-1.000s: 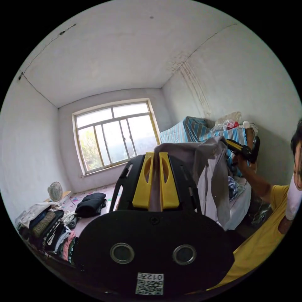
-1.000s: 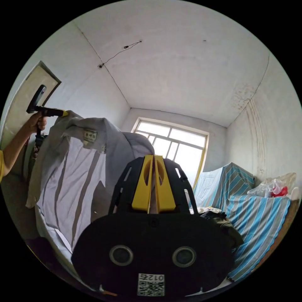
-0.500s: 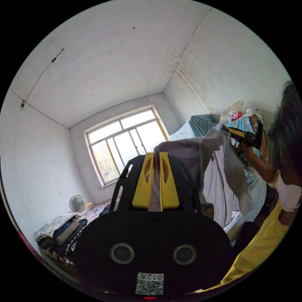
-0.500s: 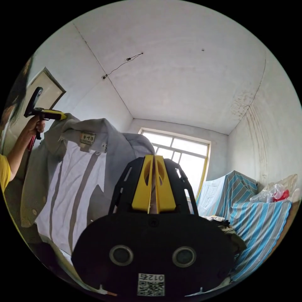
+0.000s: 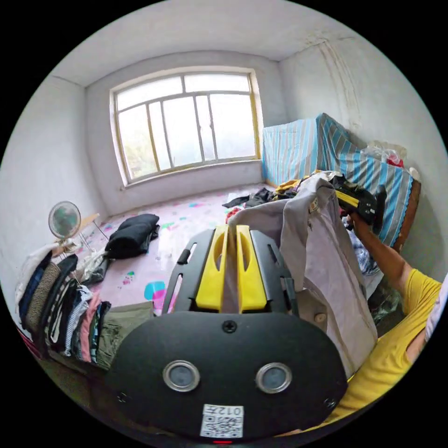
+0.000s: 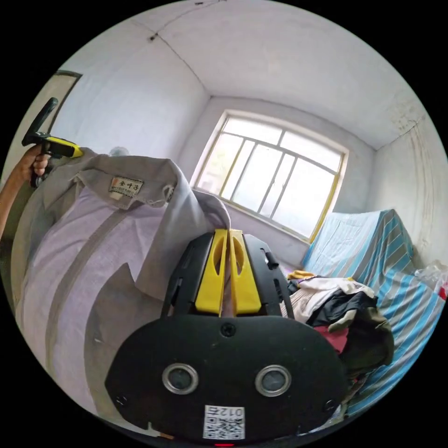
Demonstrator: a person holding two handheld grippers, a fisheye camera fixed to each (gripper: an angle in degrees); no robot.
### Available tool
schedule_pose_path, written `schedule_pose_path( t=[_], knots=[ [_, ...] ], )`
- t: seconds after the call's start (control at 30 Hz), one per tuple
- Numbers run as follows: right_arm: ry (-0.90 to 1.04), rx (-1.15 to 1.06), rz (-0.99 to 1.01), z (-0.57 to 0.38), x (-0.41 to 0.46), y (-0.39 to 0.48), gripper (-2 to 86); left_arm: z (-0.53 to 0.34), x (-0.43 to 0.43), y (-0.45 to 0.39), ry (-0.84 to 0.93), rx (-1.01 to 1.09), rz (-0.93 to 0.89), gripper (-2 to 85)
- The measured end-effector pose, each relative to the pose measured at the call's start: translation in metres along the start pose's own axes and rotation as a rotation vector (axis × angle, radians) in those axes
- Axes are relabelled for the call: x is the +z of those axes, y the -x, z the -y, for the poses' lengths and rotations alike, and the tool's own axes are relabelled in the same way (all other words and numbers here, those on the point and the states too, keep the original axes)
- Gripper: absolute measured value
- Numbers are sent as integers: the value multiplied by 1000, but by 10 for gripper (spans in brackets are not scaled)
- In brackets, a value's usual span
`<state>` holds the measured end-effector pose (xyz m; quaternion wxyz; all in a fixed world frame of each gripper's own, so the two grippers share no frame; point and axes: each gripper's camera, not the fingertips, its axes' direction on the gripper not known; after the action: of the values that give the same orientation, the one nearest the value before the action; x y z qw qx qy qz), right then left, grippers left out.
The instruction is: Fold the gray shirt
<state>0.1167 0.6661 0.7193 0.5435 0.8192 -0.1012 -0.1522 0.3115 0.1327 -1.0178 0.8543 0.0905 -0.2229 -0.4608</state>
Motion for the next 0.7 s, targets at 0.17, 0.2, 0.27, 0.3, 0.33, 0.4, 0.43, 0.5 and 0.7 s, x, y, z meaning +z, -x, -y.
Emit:
schedule_pose_path(
  t=[0.17, 0.2, 0.27, 0.3, 0.33, 0.4, 0.43, 0.5, 0.7],
  knots=[
    [251, 16, 20, -43, 190, 40, 11, -13, 191, 63, 216, -151, -20, 17],
    [312, 29, 19, -56, 231, 50, 11, -22, 233, 74, 256, -203, -33, 19],
    [392, 50, 28, -75, 282, 63, 10, -38, 288, 88, 318, -297, -58, 22],
    [444, 62, 41, -86, 311, 72, 11, -49, 319, 96, 348, -361, -75, 25],
    [495, 64, 57, -96, 335, 79, 12, -54, 332, 99, 362, -393, -87, 26],
    [564, 73, 20, -105, 363, 88, 15, -75, 364, 116, 373, -534, -115, 29],
    [576, 63, -18, -109, 372, 91, 18, -78, 366, 121, 361, -560, -115, 30],
    [526, 55, -57, -111, 371, 90, 23, -85, 358, 136, 295, -602, -120, 35],
    [432, 89, 112, -116, 323, 74, 23, -89, 290, 119, 263, -459, -213, 44]
  ],
)
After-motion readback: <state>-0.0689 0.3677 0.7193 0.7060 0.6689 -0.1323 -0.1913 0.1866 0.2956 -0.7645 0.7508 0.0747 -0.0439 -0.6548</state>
